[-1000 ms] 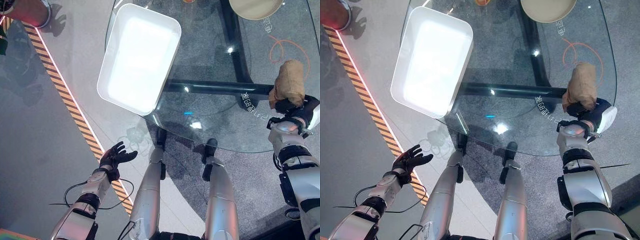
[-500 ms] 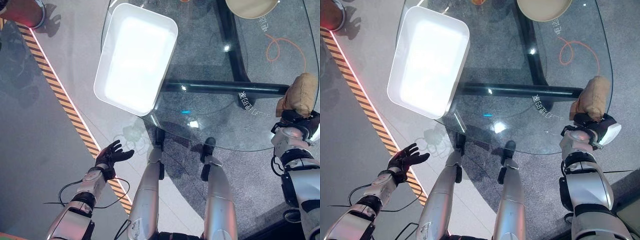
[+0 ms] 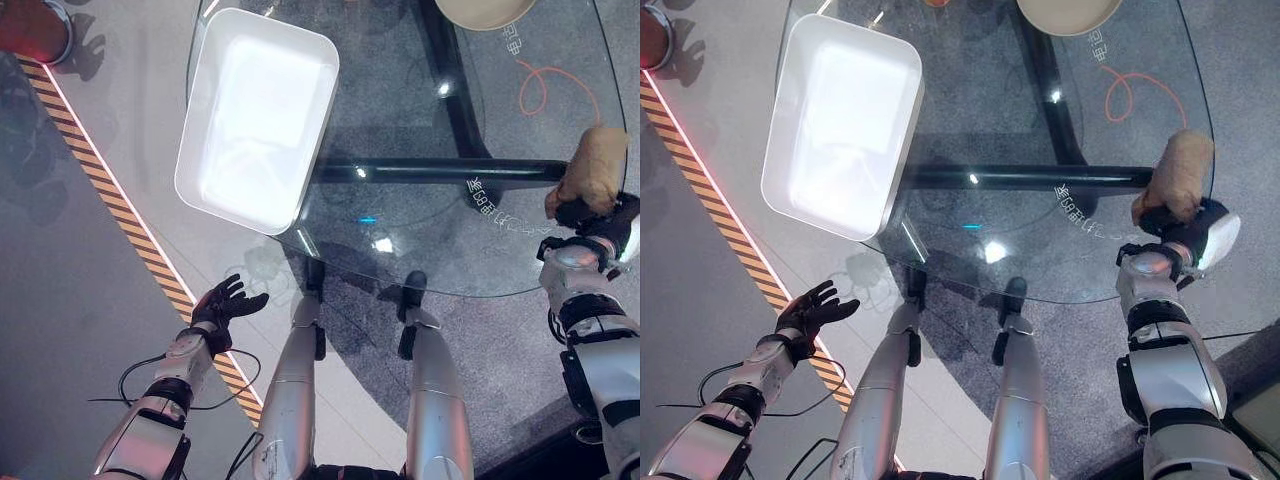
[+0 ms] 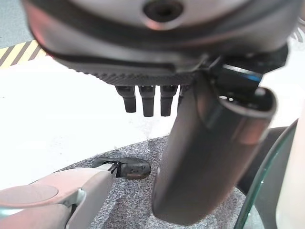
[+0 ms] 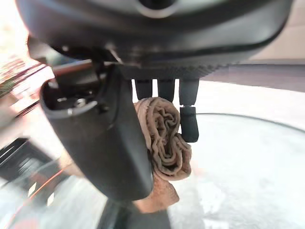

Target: Wipe the table with a cloth and put it in the basket.

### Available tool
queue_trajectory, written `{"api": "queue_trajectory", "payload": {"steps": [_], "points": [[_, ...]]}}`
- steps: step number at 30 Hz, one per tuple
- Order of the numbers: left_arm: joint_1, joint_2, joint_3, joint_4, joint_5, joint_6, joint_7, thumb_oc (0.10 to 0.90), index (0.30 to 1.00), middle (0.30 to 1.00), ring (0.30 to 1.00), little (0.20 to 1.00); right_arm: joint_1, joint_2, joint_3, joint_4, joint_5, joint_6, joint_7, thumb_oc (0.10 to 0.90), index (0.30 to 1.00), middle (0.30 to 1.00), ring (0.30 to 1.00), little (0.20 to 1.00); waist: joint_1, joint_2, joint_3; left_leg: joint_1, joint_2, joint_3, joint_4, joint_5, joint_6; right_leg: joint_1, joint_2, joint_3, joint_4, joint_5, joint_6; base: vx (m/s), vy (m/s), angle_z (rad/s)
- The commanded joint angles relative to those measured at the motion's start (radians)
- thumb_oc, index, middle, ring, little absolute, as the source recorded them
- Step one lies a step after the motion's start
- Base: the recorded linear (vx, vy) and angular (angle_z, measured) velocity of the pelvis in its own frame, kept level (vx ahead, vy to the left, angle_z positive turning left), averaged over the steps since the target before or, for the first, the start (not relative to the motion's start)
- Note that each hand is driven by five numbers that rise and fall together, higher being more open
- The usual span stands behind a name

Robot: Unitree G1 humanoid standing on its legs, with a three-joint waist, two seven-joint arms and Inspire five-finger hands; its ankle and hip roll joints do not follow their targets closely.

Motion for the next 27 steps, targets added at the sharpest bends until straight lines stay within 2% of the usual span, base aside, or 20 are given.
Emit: {"api": "queue_trajectory", "payload": {"steps": [1,5,8,14,16,27], "points": [[0.028,0.045,0.036,0.043,-0.027,-0.023,0.016,0.800,0.900,0.900,0.900,0.900,-0.084,-0.108,0.079,-0.120,-0.137,-0.051,0.006,0.100,0.300,0.300,0.300,0.200,0.013,-0.019,-0.023,0.004,-0.039,0.003,0.107,-0.142,0.023,0.016,0.009,-0.076,-0.080,0.065,0.007,0.00,0.000,0.00],[0.042,0.031,0.035,0.026,-0.023,-0.029,0.023,0.800,0.900,0.900,0.900,0.900,-0.110,-0.096,0.161,-0.239,-0.235,-0.004,0.032,0.100,0.300,0.300,0.300,0.200,0.018,-0.013,-0.023,0.002,-0.044,0.004,0.108,-0.140,0.023,0.018,0.007,-0.080,-0.076,0.056,0.001,0.00,0.000,0.00],[0.051,0.021,0.032,0.018,-0.021,-0.037,0.031,0.800,0.900,0.900,0.900,0.900,-0.126,-0.090,0.208,-0.287,-0.278,0.008,0.052,0.100,0.300,0.300,0.300,0.200,0.020,-0.011,-0.023,0.002,-0.046,0.005,0.109,-0.139,0.022,0.018,0.008,-0.081,-0.073,0.051,-0.001,0.00,0.000,0.00],[0.048,0.011,0.031,0.018,-0.015,-0.038,0.033,0.800,0.900,0.900,0.900,0.900,-0.140,-0.067,0.255,-0.318,-0.336,0.033,0.089,0.100,0.300,0.300,0.300,0.200,0.023,-0.009,-0.023,0.004,-0.048,0.009,0.110,-0.136,0.021,0.023,0.006,-0.085,-0.071,0.045,-0.004,0.00,0.000,0.00],[0.046,0.006,0.029,0.016,-0.007,-0.037,0.029,0.800,0.900,0.900,0.900,0.900,-0.150,-0.051,0.295,-0.317,-0.391,0.046,0.148,0.100,0.300,0.300,0.300,0.200,0.028,-0.007,-0.023,0.005,-0.049,0.010,0.111,-0.137,0.023,0.024,0.005,-0.088,-0.069,0.043,-0.006,0.00,0.000,0.00],[0.048,-0.009,0.018,0.003,0.005,-0.041,0.042,0.800,0.900,0.900,0.900,0.900,-0.138,-0.014,0.412,-0.391,-0.508,0.022,0.274,0.100,0.300,0.300,0.300,0.200,0.036,-0.006,-0.023,0.006,-0.055,0.012,0.111,-0.133,0.021,0.028,0.001,-0.098,-0.071,0.042,-0.007,0.00,0.000,0.00]]}}
